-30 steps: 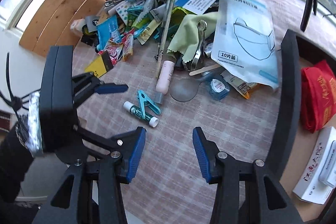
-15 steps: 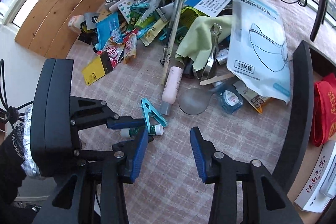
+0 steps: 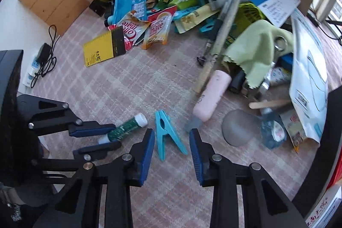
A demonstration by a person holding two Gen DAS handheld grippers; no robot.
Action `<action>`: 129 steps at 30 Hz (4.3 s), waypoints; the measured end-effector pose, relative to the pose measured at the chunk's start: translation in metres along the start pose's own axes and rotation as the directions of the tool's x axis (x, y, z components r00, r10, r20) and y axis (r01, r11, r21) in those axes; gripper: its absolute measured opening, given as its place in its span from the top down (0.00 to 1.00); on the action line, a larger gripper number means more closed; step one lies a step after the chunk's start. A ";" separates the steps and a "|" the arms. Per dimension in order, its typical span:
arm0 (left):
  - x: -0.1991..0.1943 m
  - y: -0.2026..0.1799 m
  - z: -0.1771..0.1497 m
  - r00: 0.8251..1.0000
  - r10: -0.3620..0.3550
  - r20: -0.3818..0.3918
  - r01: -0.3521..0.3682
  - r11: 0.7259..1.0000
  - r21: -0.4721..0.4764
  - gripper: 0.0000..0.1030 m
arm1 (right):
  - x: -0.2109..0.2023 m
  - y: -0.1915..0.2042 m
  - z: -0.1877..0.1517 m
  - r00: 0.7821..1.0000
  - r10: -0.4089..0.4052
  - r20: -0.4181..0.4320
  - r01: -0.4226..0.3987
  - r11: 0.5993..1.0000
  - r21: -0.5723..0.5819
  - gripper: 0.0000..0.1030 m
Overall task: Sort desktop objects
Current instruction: 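Grasp the white glue stick with the left gripper while the right grasps the blue clothespin, then carry the glue stick in the left gripper while the right carries the clothespin over the tray, then open the right gripper to drop the clothespin while the left drops the glue stick into the tray, then move both grippers to the blue face mask packet in the heap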
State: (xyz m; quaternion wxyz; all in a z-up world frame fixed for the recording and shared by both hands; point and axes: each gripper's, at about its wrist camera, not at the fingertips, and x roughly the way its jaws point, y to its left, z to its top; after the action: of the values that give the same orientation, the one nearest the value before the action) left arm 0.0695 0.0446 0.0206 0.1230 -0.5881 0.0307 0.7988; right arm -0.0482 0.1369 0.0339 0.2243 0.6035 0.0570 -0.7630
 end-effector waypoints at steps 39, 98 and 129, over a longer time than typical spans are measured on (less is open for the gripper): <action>-0.007 -0.031 0.019 0.988 -0.117 0.096 0.134 0.973 -0.187 0.84 | -0.077 -0.033 -0.089 0.979 -0.033 0.203 -0.023 0.963 0.270 0.89; -0.027 -0.104 0.185 0.983 -0.072 0.168 0.099 0.982 -0.161 0.54 | -0.146 -0.329 -0.261 0.986 -0.065 0.151 -0.077 0.628 0.774 0.64; 0.095 -0.042 0.286 1.000 0.022 0.023 -0.014 0.960 -0.281 0.49 | -0.112 -0.288 0.049 0.992 0.080 0.095 -0.115 0.889 0.444 0.63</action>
State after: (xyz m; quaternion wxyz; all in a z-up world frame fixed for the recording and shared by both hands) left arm -0.2134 0.1557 0.0218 0.0315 -0.5889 -0.0791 0.8037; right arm -0.1915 0.4066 0.1002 0.1192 0.6122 -0.1590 -0.7654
